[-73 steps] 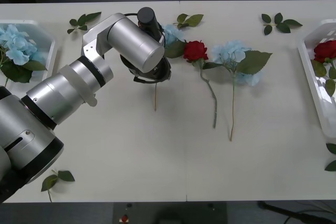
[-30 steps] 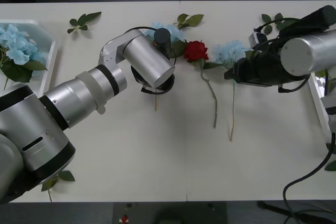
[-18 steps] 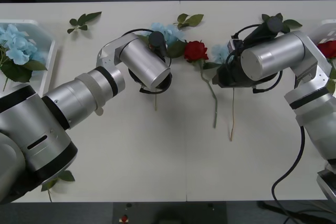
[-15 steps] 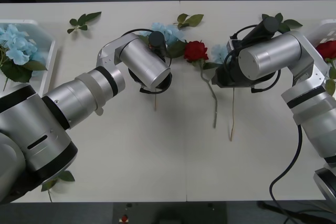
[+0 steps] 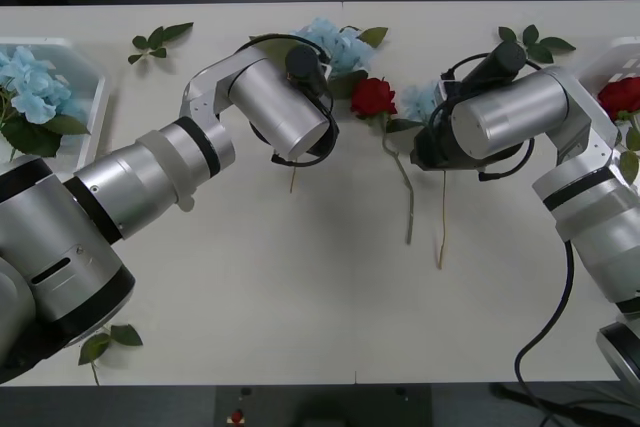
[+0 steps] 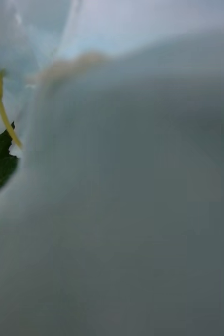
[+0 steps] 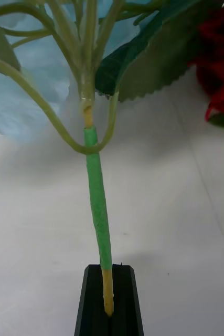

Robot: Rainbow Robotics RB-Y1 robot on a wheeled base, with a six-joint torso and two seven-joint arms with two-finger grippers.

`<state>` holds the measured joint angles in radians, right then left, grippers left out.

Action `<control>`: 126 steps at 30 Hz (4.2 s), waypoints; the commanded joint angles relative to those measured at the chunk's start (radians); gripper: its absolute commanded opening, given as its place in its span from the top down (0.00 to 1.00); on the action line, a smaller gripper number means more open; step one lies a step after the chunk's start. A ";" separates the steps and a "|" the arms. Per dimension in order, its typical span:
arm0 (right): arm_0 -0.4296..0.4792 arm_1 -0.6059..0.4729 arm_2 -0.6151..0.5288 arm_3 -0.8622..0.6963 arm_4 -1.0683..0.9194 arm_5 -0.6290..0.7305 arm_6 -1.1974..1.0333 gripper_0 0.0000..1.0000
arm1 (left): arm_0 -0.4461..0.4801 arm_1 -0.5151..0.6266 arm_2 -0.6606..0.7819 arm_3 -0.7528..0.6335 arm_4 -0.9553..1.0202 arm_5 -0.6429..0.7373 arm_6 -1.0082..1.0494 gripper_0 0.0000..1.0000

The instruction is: Put the red flowers into the right box and the blue flowers into the left box

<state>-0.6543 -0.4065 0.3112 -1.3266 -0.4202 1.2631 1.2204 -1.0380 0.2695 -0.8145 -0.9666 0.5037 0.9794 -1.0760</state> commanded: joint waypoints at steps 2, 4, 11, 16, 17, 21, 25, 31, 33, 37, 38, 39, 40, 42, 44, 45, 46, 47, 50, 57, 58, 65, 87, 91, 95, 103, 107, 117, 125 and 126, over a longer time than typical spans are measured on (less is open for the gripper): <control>-0.045 0.003 0.017 0.024 -0.003 -0.010 -0.022 0.60 | -0.033 0.071 -0.005 -0.101 -0.001 0.002 0.022 1.00; -0.050 0.008 0.017 0.032 -0.005 -0.016 -0.021 0.76 | -0.028 0.112 -0.005 -0.147 0.010 0.004 0.022 1.00; -0.051 0.008 0.019 0.049 -0.009 -0.036 -0.015 0.99 | 0.047 0.229 0.087 -0.340 0.022 0.047 0.016 1.00; -0.054 0.006 0.011 0.049 -0.012 -0.036 -0.010 1.00 | 0.144 0.303 0.229 -0.524 0.029 0.145 -0.001 1.00; -0.056 0.005 0.006 0.049 -0.015 -0.036 -0.005 1.00 | 0.162 0.320 0.258 -0.560 0.036 0.179 -0.007 1.00; -0.061 -0.018 -0.018 0.049 -0.061 -0.034 0.005 1.00 | 0.216 0.372 0.362 -0.649 0.090 0.266 -0.022 1.00; -0.067 -0.069 -0.086 0.049 -0.196 -0.034 0.087 1.00 | 0.271 0.436 0.485 -0.689 0.171 0.318 -0.119 1.00; -0.071 -0.155 -0.193 0.049 -0.534 -0.034 0.241 1.00 | 0.357 0.566 0.638 -0.689 0.323 0.324 -0.300 1.00; -0.071 -0.181 -0.204 0.049 -0.644 -0.041 0.286 1.00 | 0.386 0.603 0.681 -0.689 0.363 0.324 -0.348 1.00; -0.071 -0.230 -0.219 0.049 -0.919 -0.073 0.421 1.00 | 0.472 0.677 0.801 -0.689 0.447 0.324 -0.464 1.00; -0.070 -0.235 -0.219 0.049 -0.973 -0.074 0.447 1.00 | 0.489 0.688 0.825 -0.689 0.457 0.329 -0.487 1.00; -0.071 -0.236 -0.219 0.049 -1.005 -0.076 0.465 1.00 | 0.500 0.692 0.844 -0.689 0.457 0.337 -0.501 1.00; -0.071 -0.235 -0.221 0.049 -1.063 -0.079 0.504 1.00 | 0.516 0.694 0.880 -0.689 0.461 0.354 -0.529 1.00; -0.071 -0.232 -0.221 0.049 -1.147 -0.080 0.554 1.00 | 0.544 0.694 0.937 -0.687 0.464 0.383 -0.567 1.00; -0.071 -0.213 -0.228 0.049 -1.223 -0.093 0.610 1.00 | 0.575 0.694 0.996 -0.687 0.467 0.415 -0.608 1.00; -0.071 -0.196 -0.235 0.049 -1.255 -0.102 0.645 1.00 | 0.593 0.694 1.029 -0.687 0.467 0.430 -0.630 1.00; -0.071 -0.175 -0.248 0.049 -1.284 -0.103 0.671 1.00 | 0.615 0.695 1.068 -0.687 0.469 0.441 -0.651 1.00; -0.071 -0.163 -0.256 0.049 -1.295 -0.103 0.685 1.00 | 0.627 0.694 1.084 -0.689 0.469 0.446 -0.664 1.00; -0.071 -0.109 -0.276 0.049 -1.339 -0.090 0.758 1.00 | 0.687 0.694 1.157 -0.687 0.469 0.459 -0.719 1.00; -0.071 -0.014 -0.231 0.049 -1.473 -0.090 0.901 1.00 | 0.793 0.697 1.226 -0.684 0.415 0.443 -0.748 1.00; -0.071 -0.005 -0.225 0.049 -1.482 -0.090 0.915 1.00 | 0.797 0.697 1.226 -0.682 0.404 0.436 -0.748 1.00; -0.071 0.126 -0.207 0.049 -1.517 -0.128 1.050 1.00 | 0.805 0.697 1.144 -0.620 0.317 0.328 -0.733 1.00; -0.119 0.345 0.026 0.049 -1.514 -0.433 1.105 1.00 | 0.707 0.697 0.920 -0.363 0.249 0.039 -0.733 0.35; -0.119 0.345 0.025 0.049 -1.514 -0.399 1.107 1.00 | 0.693 0.697 0.920 -0.363 0.249 0.041 -0.736 0.00; -0.119 0.337 0.022 0.049 -1.531 -0.370 1.110 1.00 | 0.685 0.697 0.930 -0.373 0.256 0.041 -0.753 0.00; -0.119 0.334 0.020 0.049 -1.533 -0.370 1.111 1.00 | 0.685 0.697 1.017 -0.400 0.389 0.208 -0.923 0.00; -0.117 0.328 0.016 0.049 -1.539 -0.370 1.114 1.00 | 0.685 0.697 1.098 -0.422 0.500 0.366 -1.022 0.00; -0.117 0.322 0.011 0.049 -1.546 -0.370 1.119 1.00 | 0.685 0.697 1.192 -0.422 0.773 0.596 -1.205 0.00; -0.117 0.322 0.011 0.049 -1.546 -0.370 1.119 1.00 | 0.684 0.697 1.161 -0.422 1.136 0.719 -1.219 0.00; -0.117 0.324 0.011 0.049 -1.545 -0.370 1.119 1.00 | 0.684 0.695 1.155 -0.422 1.164 0.723 -1.219 0.00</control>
<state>-0.7462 -0.0763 0.3304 -1.2628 -1.9580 0.8933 2.2979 -0.3300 0.9443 0.3642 -1.3663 1.6059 1.6847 -2.2608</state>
